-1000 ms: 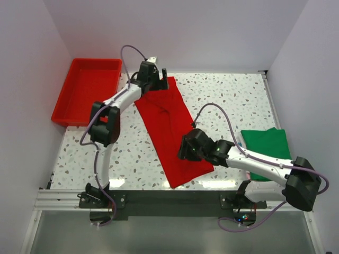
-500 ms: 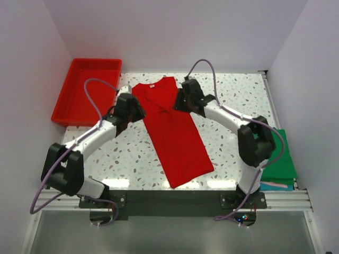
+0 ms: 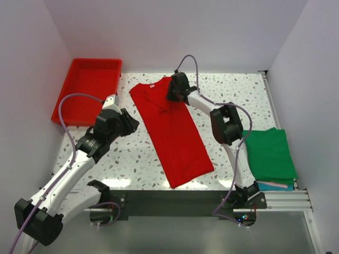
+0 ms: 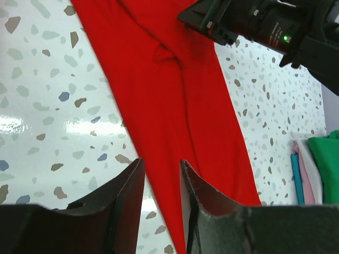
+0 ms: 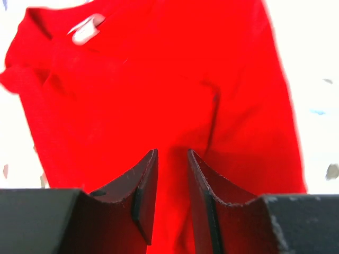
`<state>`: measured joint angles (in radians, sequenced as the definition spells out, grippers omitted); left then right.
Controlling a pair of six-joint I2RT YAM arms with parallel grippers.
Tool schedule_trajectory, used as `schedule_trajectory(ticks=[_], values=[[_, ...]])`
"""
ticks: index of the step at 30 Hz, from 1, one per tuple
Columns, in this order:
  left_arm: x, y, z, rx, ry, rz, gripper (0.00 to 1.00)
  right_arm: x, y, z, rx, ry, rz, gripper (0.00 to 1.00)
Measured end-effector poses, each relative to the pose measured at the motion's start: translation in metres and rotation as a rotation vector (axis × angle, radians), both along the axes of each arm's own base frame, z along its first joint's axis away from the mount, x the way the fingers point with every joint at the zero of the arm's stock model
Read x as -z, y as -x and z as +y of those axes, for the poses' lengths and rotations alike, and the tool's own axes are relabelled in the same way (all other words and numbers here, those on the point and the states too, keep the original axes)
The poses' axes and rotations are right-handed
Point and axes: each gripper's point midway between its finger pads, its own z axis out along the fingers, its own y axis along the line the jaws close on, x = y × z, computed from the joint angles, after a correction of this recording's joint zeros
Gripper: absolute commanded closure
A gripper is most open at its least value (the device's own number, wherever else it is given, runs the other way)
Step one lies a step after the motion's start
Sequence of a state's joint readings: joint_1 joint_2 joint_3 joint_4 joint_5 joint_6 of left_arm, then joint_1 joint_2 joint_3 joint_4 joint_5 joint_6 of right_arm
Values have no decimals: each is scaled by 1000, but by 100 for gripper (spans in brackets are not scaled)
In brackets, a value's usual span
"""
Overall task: Fold and stack the t-shirts
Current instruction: Fold the tshirt
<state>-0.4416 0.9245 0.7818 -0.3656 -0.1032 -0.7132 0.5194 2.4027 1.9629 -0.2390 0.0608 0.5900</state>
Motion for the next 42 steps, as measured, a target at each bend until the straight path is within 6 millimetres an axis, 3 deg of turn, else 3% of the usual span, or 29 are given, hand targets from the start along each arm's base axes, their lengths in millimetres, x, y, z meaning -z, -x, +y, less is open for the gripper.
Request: schedule_trajectory(ticks=[8, 31, 42], values=[[0, 19, 6, 17, -5, 24, 60, 12, -36, -12, 54, -28, -17, 68], [38, 27, 5, 49, -58, 128, 58, 15, -45, -16, 80, -59, -48, 66], [46, 27, 5, 54, -69, 147, 57, 16, -45, -21, 94, -34, -57, 66]])
